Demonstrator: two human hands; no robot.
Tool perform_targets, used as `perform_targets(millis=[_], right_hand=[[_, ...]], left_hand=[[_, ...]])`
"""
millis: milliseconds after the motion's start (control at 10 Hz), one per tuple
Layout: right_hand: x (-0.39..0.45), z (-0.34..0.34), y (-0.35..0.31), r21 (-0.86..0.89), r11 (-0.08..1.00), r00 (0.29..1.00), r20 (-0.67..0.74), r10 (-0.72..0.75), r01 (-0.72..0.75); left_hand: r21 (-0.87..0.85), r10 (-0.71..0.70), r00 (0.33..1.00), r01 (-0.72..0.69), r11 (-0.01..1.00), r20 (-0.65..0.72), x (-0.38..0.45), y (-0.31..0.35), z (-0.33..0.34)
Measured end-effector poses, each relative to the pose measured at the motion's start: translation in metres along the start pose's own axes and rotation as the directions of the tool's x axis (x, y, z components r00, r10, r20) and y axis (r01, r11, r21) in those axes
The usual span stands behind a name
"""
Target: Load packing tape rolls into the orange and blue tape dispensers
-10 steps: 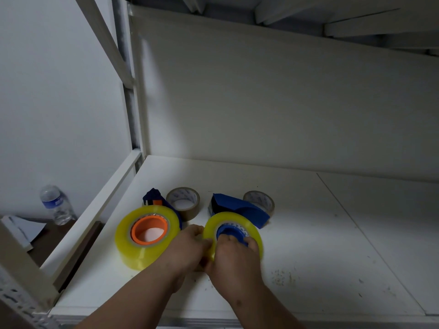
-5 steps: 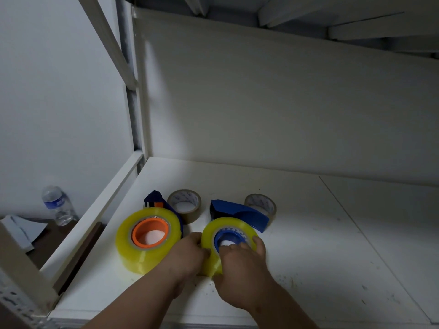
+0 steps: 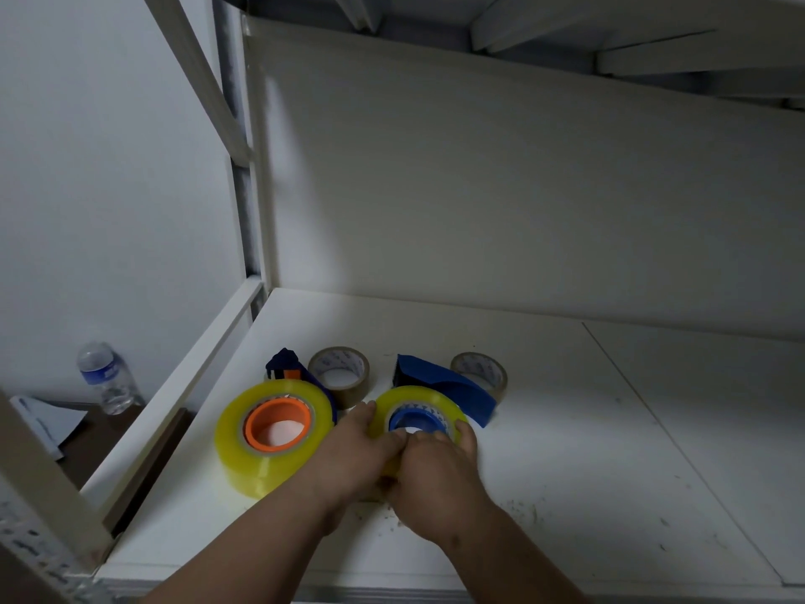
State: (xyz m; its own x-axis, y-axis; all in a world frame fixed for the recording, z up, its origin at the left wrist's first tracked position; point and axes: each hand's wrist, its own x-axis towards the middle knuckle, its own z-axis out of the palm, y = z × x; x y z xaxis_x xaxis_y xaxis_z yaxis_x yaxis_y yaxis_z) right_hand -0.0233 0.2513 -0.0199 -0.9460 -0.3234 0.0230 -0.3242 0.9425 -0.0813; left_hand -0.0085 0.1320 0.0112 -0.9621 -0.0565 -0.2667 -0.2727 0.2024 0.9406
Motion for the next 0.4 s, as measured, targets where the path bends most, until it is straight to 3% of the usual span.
perform_targets(millis=[200, 400], right_hand=[[-0.007, -0.013, 0.006, 0.110, 0.994, 0.997, -0.072, 0.003, 0.005], [-0.008, -0.026, 0.013, 0.232, 0.972, 0.987, -0.142, 0.071, -0.037]], left_hand=[[0.101, 0.096, 0.995, -0.094, 0.990, -0.012, -0.002, -0.002, -0.008], [0.065, 0.180, 0.981, -0.175, 0.982, -0.073, -0.006, 0.007, -0.019]])
